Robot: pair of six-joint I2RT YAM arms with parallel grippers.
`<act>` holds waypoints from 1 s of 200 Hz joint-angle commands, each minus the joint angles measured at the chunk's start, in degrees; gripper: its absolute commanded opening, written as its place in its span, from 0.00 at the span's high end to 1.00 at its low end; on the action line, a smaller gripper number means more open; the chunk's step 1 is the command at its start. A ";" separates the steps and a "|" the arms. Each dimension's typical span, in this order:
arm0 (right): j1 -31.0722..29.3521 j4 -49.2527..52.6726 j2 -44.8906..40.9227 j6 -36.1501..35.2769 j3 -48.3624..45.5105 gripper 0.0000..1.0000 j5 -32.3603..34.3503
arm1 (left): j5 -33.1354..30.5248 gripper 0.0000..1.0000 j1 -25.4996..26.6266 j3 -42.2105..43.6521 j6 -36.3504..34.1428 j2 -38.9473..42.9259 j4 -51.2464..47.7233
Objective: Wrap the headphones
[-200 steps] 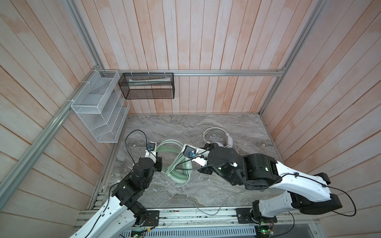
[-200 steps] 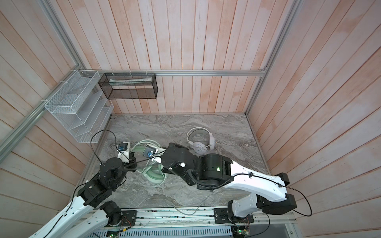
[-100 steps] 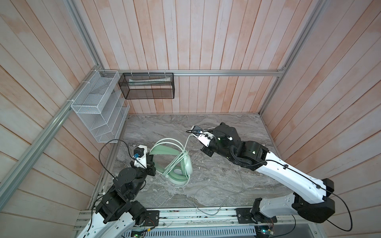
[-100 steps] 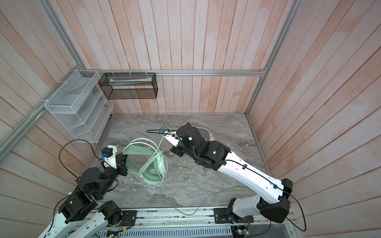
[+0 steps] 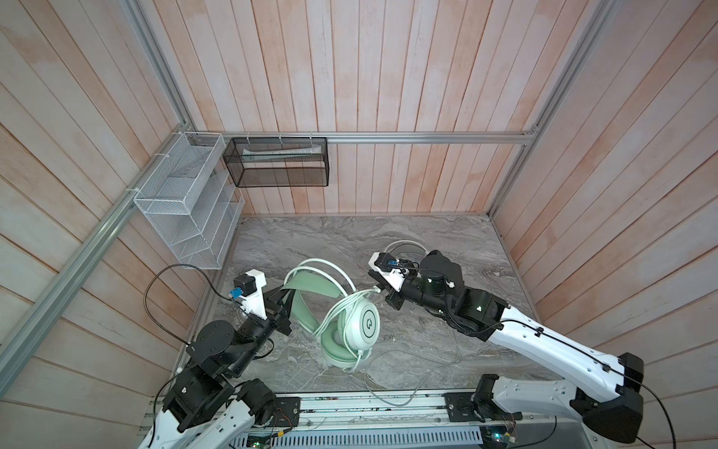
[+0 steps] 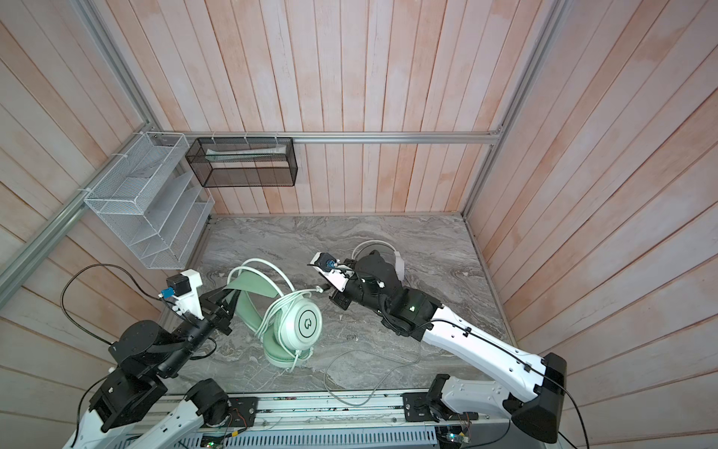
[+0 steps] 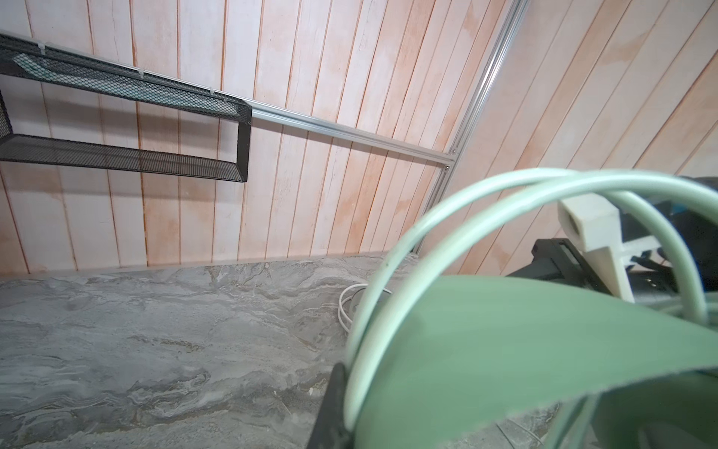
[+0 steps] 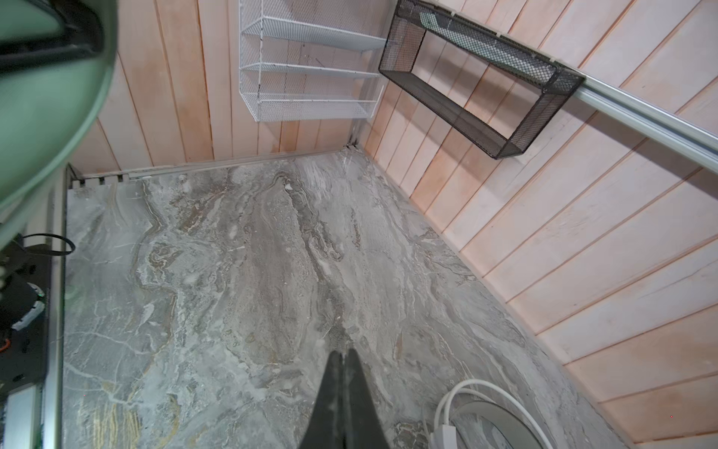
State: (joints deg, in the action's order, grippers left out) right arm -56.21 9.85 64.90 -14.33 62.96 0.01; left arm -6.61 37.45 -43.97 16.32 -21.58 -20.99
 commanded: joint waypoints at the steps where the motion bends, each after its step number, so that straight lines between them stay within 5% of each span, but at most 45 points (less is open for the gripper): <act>1: 0.17 -4.85 -0.74 2.00 -0.60 1.00 -2.06 | 1.19 1.00 -0.01 -2.40 6.19 -0.09 5.24; 47: 1.41 -7.74 -4.54 4.65 -3.91 1.00 9.24 | -2.18 1.00 -0.01 -7.10 9.94 -3.67 -1.49; 110: 4.40 -3.26 -3.11 12.11 -5.65 0.98 16.81 | -0.18 1.00 -0.01 -12.71 15.06 -9.69 -10.49; 142: 4.88 -1.35 -4.67 15.06 -6.59 0.81 23.89 | 0.25 1.00 -0.01 -15.39 15.84 -12.40 -16.20; 200: 4.88 -2.81 -14.94 17.95 -8.88 0.56 12.37 | 0.98 1.00 -0.10 -13.93 16.09 -14.44 -19.96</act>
State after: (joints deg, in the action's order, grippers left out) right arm -51.48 7.90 54.24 1.15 54.72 16.56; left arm -7.27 37.45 -56.99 29.43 -35.64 -42.52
